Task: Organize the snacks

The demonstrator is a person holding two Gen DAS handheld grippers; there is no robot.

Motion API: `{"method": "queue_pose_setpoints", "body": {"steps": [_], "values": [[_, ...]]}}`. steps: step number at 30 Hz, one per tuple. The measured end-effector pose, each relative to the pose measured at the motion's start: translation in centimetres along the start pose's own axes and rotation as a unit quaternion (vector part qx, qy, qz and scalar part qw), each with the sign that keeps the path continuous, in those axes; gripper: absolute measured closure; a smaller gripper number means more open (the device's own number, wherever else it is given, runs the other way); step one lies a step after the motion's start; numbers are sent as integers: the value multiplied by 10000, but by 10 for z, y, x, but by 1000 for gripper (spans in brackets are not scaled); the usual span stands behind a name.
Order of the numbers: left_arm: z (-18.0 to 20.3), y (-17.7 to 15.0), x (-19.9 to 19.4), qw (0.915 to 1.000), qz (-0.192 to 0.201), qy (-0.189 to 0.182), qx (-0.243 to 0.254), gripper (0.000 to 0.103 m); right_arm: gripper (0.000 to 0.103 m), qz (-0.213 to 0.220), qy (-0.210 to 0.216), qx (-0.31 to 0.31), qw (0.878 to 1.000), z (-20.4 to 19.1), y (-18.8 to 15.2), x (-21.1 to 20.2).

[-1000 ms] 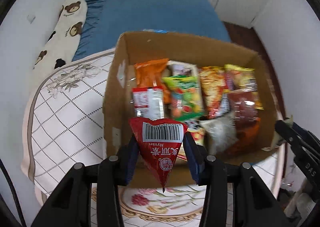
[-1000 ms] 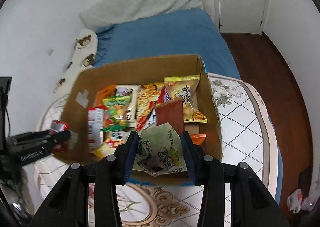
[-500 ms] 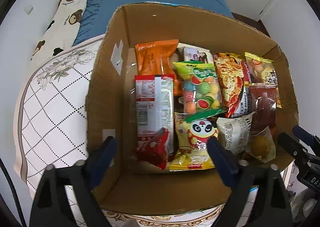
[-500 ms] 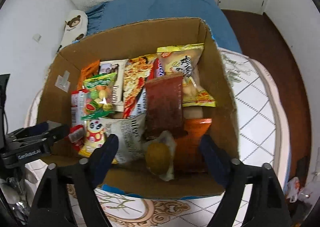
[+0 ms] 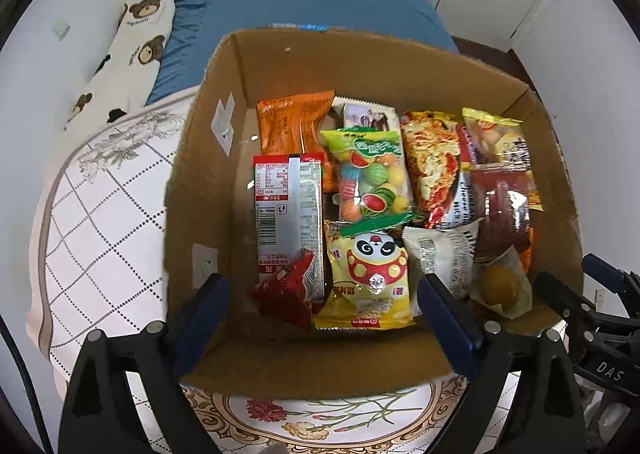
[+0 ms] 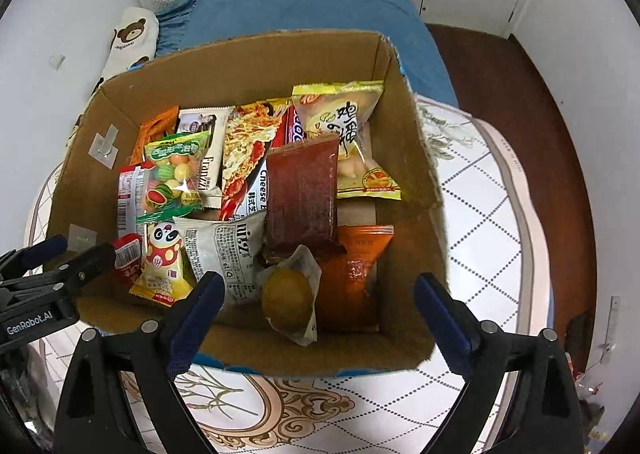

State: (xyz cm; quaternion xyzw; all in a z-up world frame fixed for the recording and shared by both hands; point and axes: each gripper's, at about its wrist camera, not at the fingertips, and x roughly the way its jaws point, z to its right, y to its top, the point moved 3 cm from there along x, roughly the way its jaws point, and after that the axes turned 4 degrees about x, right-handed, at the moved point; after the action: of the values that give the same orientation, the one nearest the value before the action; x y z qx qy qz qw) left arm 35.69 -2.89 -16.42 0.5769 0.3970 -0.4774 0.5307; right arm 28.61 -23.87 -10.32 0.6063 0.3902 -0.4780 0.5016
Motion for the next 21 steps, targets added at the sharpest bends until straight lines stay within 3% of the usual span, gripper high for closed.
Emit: {"method": "queue_pose_setpoints", "body": {"steps": [10, 21], "values": [[19, -35, -79, 9968, 761, -57, 218, 7, 3, 783, 102, -100, 9968, -5, -29, -76], [21, -104, -160, 9895, 1436, 8, 143, 7, 2, 1583, 260, -190, 9869, -8, -98, -174]]}}
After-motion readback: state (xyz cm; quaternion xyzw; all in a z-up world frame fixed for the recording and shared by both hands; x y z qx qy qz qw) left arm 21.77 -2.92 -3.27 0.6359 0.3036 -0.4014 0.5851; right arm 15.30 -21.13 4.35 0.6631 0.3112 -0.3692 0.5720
